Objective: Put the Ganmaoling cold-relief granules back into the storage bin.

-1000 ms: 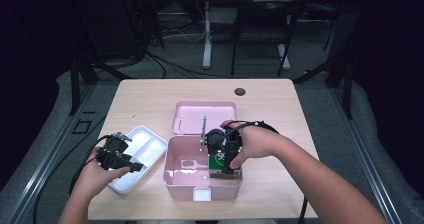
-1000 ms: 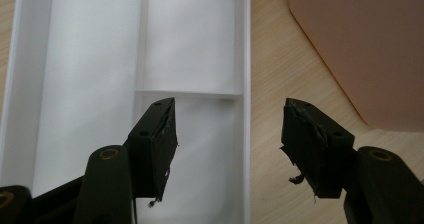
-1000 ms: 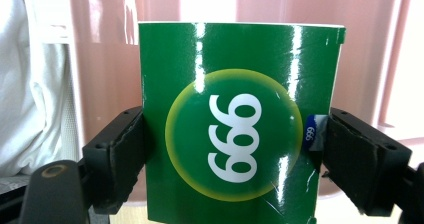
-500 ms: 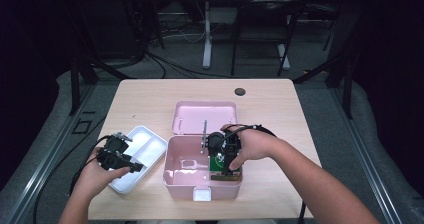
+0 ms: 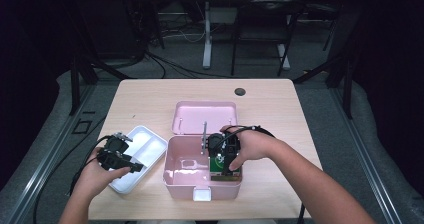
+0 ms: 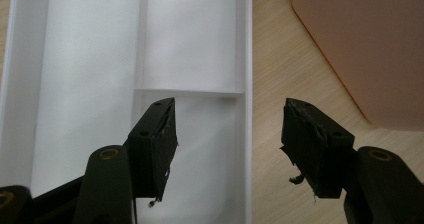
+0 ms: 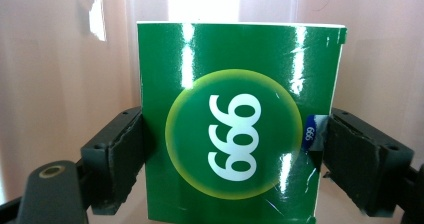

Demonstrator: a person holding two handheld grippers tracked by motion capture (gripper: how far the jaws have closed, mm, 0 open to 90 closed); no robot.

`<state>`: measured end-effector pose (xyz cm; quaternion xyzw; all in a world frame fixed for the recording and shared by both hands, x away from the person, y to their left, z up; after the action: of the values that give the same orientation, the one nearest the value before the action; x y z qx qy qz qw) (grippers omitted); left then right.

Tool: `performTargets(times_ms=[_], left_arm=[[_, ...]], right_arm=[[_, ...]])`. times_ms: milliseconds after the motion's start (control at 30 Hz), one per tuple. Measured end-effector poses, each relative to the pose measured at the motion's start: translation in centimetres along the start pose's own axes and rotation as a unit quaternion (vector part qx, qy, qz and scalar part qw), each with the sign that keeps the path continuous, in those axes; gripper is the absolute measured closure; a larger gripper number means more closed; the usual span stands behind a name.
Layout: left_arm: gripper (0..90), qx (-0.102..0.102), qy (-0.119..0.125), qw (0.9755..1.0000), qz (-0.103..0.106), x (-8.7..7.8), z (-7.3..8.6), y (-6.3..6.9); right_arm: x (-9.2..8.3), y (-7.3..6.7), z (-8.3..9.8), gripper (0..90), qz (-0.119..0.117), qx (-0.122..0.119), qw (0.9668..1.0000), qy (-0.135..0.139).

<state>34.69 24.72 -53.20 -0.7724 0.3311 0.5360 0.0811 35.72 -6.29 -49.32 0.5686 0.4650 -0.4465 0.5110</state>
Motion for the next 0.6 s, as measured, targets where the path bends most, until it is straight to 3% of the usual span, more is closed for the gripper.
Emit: performTargets(times_ms=[200,333,600], left_arm=[[39.1,0.001,0.000,1.0000,0.000,0.0,0.0,0.0],[39.1,-0.001,0.002,1.0000,-0.001,-0.1,0.0,0.0],[39.8,0.003,0.001,1.0000,0.000,-0.1,0.0,0.0]], right_arm=[[0.1,0.1,0.0,14.5,0.000,0.006,1.0000,-0.003],[0.2,0.0,0.1,15.9,0.006,0.001,0.9998,-0.020],[-0.9,0.0,0.3,18.8,0.006,0.020,0.9998,0.001]])
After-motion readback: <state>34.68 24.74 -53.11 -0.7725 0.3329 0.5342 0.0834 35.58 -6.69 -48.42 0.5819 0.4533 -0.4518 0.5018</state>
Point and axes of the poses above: each handheld gripper's, and its own axes: x roughly forward along the jaws, z roughly out of its underside, y roughly to its right, the point moved 4 cm from there along x, roughly forward along the jaws, and after that the axes turned 7 degrees about z, right-handed, at the moved point
